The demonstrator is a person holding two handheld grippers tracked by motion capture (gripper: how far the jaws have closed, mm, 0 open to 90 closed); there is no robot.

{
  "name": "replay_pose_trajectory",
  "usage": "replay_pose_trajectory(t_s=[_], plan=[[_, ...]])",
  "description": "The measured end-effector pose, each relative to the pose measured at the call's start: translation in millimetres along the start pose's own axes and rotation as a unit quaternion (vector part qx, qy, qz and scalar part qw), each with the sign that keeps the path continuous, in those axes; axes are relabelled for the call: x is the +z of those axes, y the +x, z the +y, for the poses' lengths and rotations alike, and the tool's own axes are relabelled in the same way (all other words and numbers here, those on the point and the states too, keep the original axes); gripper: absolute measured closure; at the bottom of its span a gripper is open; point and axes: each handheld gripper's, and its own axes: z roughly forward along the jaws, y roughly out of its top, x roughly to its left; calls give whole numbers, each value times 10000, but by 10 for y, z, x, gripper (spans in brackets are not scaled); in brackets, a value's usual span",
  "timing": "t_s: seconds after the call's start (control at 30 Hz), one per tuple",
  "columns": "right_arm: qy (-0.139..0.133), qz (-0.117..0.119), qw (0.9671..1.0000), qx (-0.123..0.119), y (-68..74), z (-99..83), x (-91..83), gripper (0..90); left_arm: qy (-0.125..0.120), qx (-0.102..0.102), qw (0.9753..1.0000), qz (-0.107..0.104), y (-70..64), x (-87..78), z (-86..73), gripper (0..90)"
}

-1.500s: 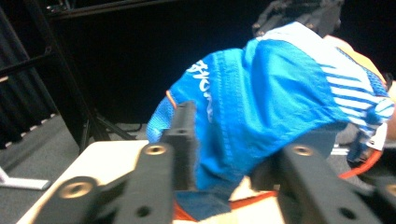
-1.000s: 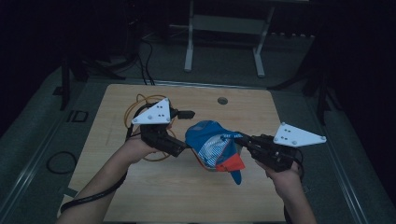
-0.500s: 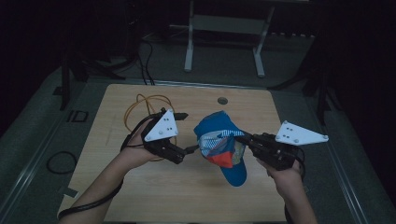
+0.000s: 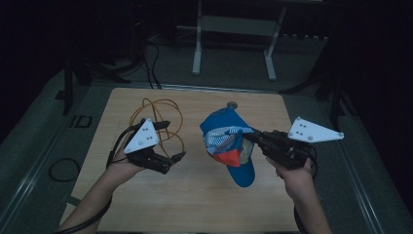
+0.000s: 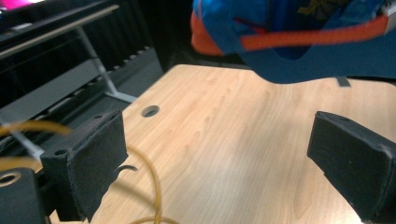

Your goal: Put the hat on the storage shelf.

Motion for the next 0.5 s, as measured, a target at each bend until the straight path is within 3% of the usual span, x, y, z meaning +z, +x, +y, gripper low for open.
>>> replay_pose_trajectory(t_s=[0.13,0.27,0.4,0.5], plan=[[-32,1,10000,-44,-15,100,68,885,-218,-271,9990,278,26,-148,-196,35],[-71,51,10000,-33,-55,216,204,884,-416,-571,9960,539,37,-300,-420,34],[-30,85,9999,-80,-76,331,401,884,-360,-813,9922,875,44,-410,-687,34],[-18,137,9999,-52,-95,409,565,884,-370,-988,9869,1221,36,-459,-909,34]])
